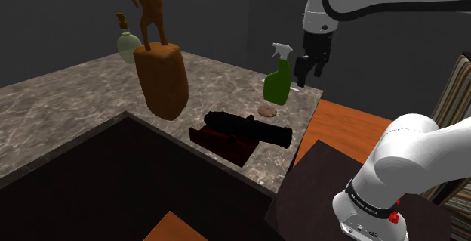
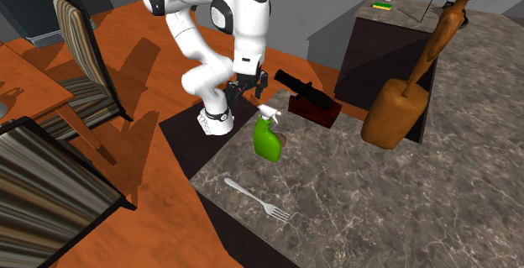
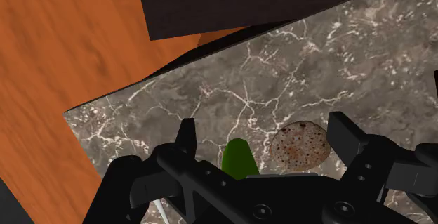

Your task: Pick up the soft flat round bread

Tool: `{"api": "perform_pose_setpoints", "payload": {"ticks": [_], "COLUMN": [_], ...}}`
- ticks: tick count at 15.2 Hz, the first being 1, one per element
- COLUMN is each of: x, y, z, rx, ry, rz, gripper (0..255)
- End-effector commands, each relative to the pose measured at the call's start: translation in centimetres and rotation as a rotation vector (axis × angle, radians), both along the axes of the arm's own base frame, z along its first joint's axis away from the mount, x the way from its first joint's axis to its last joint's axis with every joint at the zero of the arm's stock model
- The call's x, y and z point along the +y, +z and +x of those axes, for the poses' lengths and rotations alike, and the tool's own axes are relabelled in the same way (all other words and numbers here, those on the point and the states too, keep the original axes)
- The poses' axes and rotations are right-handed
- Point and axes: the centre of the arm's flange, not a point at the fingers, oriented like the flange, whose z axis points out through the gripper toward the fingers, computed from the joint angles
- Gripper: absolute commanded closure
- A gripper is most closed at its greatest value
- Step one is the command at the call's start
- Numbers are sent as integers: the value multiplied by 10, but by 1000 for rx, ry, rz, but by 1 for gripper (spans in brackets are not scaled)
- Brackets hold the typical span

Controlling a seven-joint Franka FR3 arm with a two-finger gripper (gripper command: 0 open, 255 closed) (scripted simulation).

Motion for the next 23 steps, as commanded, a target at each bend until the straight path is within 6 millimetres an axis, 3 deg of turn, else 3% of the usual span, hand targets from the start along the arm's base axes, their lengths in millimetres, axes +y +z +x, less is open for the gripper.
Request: {"api": "perform_pose_setpoints", "payload": {"ticks": [1, 13, 20, 23], "x": [0, 46, 46, 46], "y": [0, -117, -154, -157], "z": [0, 76, 76, 76], "rx": [0, -83, -83, -83], "ry": [0, -235, -235, -235], "rz": [0, 85, 85, 85], "gripper": [0, 0, 0, 0]}}
